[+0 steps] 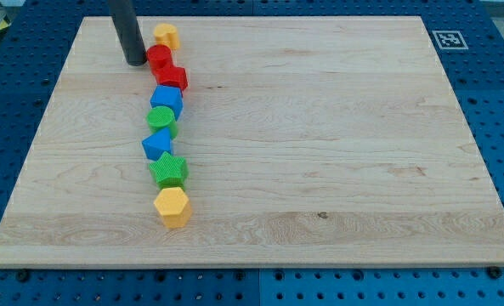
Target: Place the red circle in between yellow heart and red star
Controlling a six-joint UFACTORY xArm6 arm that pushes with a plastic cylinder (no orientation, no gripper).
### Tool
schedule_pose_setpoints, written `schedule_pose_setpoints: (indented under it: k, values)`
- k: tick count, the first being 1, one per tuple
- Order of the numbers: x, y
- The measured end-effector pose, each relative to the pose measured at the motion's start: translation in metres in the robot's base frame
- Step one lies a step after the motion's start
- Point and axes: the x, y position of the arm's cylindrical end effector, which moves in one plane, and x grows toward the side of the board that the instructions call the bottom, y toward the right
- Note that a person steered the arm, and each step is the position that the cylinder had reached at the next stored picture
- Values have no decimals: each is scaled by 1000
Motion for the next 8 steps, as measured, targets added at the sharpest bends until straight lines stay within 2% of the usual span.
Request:
schedule_pose_setpoints:
  k: [3, 4, 7, 8]
  values:
    - [-6, -1]
    - [18, -2]
    - [19, 19]
    - [19, -16]
